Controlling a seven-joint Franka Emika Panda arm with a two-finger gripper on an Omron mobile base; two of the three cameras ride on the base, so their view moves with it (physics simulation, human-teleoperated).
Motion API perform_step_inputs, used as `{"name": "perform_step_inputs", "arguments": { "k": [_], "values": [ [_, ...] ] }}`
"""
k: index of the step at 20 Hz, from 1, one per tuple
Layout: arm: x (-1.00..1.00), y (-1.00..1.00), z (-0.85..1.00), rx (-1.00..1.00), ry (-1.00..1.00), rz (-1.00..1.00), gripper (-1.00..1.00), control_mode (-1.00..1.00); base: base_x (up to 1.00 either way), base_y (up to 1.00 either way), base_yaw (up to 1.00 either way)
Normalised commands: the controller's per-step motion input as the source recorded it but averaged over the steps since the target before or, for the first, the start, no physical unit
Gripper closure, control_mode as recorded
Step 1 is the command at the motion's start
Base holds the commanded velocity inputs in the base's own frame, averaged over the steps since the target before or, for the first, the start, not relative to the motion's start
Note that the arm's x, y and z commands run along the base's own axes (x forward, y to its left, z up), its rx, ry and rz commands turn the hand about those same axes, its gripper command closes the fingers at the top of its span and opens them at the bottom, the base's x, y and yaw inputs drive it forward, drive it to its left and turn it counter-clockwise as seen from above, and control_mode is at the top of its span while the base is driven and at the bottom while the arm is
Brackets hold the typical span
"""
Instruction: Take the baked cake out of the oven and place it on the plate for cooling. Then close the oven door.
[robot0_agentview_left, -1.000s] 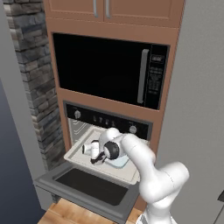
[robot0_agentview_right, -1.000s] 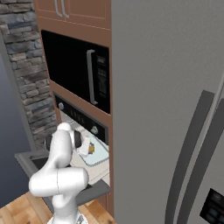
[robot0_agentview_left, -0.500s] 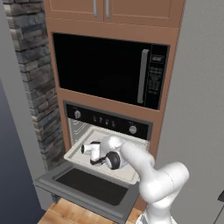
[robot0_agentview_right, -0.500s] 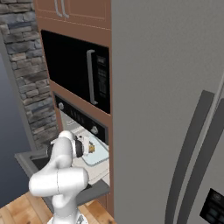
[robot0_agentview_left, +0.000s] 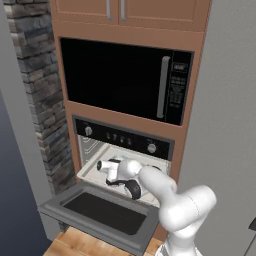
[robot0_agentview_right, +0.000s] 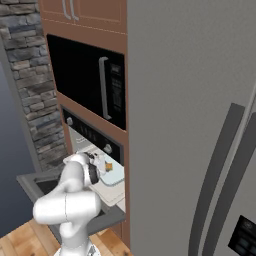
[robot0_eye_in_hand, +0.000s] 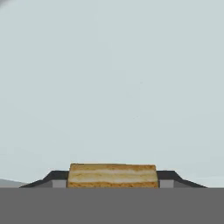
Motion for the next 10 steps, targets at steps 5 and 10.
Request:
{"name": "perform_step_inputs", "arguments": {
  "k": [5,10],
  "values": [
    [-0.75,0.51,0.73,0.0,-0.04,0.0,1.0,-1.0,0.0,0.0,0.0],
    [-1.0,0.44,1.0,0.02,0.07,0.0,1.0,-1.0,0.0,0.0,0.0]
  ]
}}
